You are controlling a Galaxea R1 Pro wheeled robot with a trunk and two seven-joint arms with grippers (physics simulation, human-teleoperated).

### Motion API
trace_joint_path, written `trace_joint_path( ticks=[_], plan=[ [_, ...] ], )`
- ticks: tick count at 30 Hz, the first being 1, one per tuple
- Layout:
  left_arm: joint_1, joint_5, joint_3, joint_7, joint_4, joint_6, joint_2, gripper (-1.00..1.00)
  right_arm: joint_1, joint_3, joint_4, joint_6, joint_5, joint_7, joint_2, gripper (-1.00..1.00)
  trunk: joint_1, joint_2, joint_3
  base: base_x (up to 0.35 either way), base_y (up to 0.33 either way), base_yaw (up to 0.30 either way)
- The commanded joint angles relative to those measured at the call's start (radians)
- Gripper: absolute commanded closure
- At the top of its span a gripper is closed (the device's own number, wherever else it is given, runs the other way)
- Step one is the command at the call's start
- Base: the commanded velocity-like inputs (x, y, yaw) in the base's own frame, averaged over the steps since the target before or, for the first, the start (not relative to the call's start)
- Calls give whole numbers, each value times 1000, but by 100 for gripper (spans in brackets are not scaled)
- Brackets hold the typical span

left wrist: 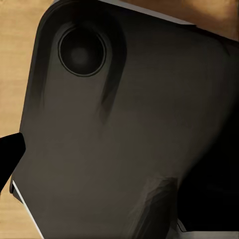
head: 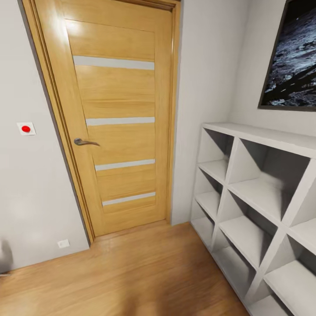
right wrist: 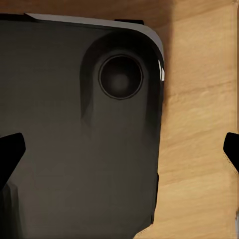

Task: Attach the digital camera to the camera tripod in the bedroom.

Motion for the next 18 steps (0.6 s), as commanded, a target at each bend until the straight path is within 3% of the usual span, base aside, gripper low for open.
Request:
trace_joint_path(
  ticks=[1,18],
  plan=[
    [1,6,-1,0,-2,0,0,-100,0,1,0,-3,1,0,0,-100,1,0,-1,330,0,0],
    [1,6,0,0,-2,0,0,-100,0,2,0,5,2,12,5,-100,1,0,-1,330,0,0]
  ],
)
